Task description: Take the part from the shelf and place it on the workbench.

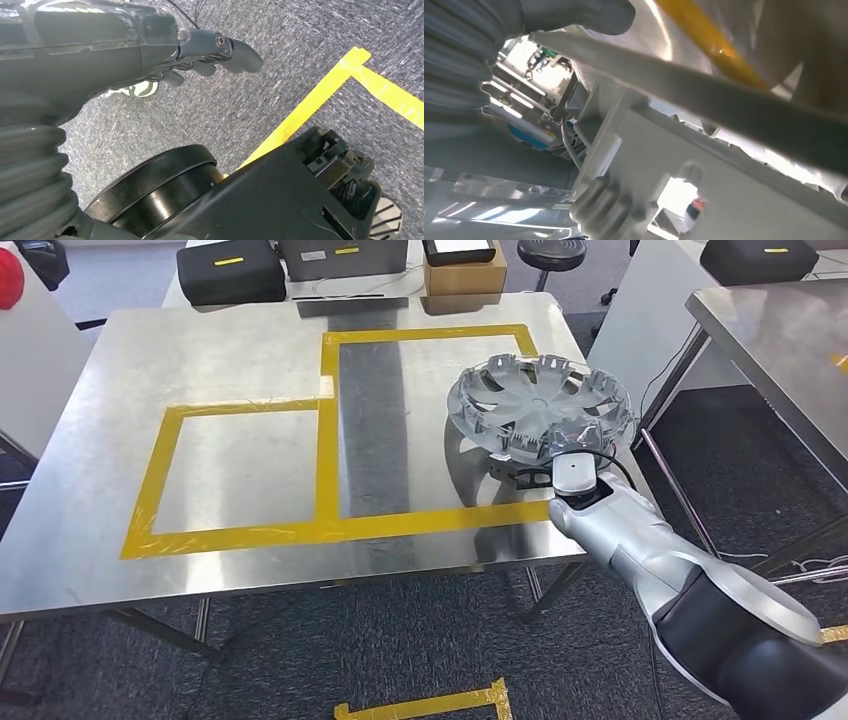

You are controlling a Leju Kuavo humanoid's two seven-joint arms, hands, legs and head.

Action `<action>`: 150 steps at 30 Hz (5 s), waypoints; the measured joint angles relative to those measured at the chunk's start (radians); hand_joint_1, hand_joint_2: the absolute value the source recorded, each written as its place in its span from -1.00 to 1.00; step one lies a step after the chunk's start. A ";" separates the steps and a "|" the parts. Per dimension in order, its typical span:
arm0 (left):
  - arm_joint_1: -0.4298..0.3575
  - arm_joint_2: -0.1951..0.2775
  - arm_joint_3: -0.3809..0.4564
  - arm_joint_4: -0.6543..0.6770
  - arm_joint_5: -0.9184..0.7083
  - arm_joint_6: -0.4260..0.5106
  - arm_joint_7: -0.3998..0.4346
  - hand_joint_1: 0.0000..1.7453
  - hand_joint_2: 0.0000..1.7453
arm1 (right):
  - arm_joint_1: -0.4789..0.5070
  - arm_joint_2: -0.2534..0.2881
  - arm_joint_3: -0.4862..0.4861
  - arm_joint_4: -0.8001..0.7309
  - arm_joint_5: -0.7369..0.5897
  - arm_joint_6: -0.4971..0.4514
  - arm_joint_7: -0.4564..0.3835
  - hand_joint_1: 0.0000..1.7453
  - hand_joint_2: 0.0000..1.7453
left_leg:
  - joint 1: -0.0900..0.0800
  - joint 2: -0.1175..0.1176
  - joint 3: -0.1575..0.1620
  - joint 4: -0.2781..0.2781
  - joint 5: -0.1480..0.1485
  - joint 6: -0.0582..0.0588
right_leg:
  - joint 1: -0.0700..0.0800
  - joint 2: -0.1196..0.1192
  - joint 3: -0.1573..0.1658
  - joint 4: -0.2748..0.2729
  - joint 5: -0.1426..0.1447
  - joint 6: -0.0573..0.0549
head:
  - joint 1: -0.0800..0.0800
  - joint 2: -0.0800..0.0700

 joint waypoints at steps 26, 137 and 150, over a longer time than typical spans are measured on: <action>-0.002 -0.004 0.000 0.000 -0.005 -0.006 -0.013 -1.00 1.00 | 0.084 0.109 -0.028 0.014 -0.008 -0.119 -0.334 1.00 1.00 | 0.002 0.039 0.003 -0.001 -0.003 0.000 | 0.002 0.023 -0.004 0.003 0.001 0.002 | -0.001 0.000; 0.076 0.018 0.052 0.000 0.177 0.108 -0.226 -1.00 -1.00 | 0.690 -0.042 -0.523 -1.828 -0.974 -0.667 -0.941 -1.00 1.00 | 0.006 -0.007 0.011 -0.001 -0.007 -0.003 | 0.004 -0.002 0.012 -0.003 -0.009 0.005 | -0.004 0.000; 0.077 0.025 0.079 0.000 0.188 0.108 -0.237 -1.00 -1.00 | 0.795 -0.065 -0.558 -1.896 -0.988 -0.667 -0.971 -1.00 1.00 | 0.005 0.013 0.013 -0.001 -0.009 -0.002 | 0.004 0.010 0.011 -0.002 -0.009 0.005 | -0.004 0.000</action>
